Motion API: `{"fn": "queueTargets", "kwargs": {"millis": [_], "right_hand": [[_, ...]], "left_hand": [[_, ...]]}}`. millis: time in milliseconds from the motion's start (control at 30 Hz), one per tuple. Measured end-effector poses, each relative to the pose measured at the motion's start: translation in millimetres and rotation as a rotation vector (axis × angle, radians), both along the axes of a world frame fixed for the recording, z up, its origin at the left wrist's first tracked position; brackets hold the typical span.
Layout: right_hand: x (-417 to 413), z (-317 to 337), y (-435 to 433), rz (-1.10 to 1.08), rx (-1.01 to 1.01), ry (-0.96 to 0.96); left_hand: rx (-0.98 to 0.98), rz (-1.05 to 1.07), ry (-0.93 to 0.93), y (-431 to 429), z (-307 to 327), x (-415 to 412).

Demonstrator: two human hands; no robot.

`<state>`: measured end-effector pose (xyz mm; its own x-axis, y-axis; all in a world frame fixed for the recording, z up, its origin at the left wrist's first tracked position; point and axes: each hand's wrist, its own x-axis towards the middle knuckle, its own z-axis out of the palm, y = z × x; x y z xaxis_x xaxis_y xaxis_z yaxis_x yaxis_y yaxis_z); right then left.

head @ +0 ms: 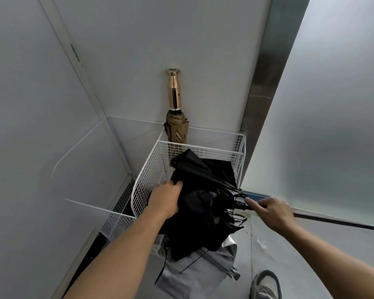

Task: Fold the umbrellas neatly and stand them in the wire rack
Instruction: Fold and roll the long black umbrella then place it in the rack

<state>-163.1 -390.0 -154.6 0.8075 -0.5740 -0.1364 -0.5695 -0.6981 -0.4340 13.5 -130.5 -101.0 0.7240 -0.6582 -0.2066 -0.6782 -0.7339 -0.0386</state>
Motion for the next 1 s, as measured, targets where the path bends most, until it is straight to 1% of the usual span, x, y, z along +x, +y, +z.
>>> {"fn": "queueTargets", "kwargs": {"millis": [100, 167, 233, 367, 467, 600, 633, 767, 833, 900, 933, 967, 1000], "right_hand": [[5.2, -5.1, -0.4, -0.013, 0.043, -0.006], [7.5, -9.0, 1.4, 0.011, 0.001, 0.073], [9.5, -13.0, 7.7, 0.044, 0.016, 0.135], [17.5, -7.9, 25.5, 0.075, 0.131, 0.108], [19.3, 5.4, 34.2, 0.067, 0.15, 0.057], [17.2, 33.6, 43.4, 0.01, 0.136, -0.089], [16.1, 46.0, 46.9, -0.011, 0.103, -0.164], [0.5, 104.2, 65.1, -0.049, -0.073, -0.594], [-15.3, 125.4, 78.4, -0.041, -0.09, -0.69], [-31.6, 133.8, 92.3, -0.034, -0.051, -0.645], [-37.6, 133.9, 98.0, -0.026, -0.001, -0.569], [-39.9, 131.0, 102.7, -0.019, 0.086, -0.464], [-41.3, 126.3, 107.0, -0.038, 0.232, -0.352]], "left_hand": [[-0.028, -0.077, -0.101, -3.3, 15.5, 1.3], [-0.002, -0.133, -0.207, -8.0, 29.5, -1.7], [0.035, -0.175, -0.3, -10.9, 45.2, -4.7], [0.083, -0.199, -0.401, -3.7, 77.0, -7.4], [0.08, -0.183, -0.417, 9.3, 96.0, -13.6], [0.012, -0.072, -0.344, 35.2, 112.6, -15.8], [-0.016, -0.05, -0.323, 43.7, 114.6, -15.7], [-0.186, -0.013, -0.232, 72.1, 117.0, -17.1], [-0.297, 0.002, -0.194, 81.4, 119.9, -19.2], [-0.358, 0.044, -0.16, 87.7, 124.0, -22.4], [-0.371, 0.071, -0.14, 89.5, 125.7, -24.9], [-0.392, 0.095, -0.115, 89.9, 126.5, -26.2], [-0.413, 0.111, -0.085, 90.2, 126.9, -28.8]]}}
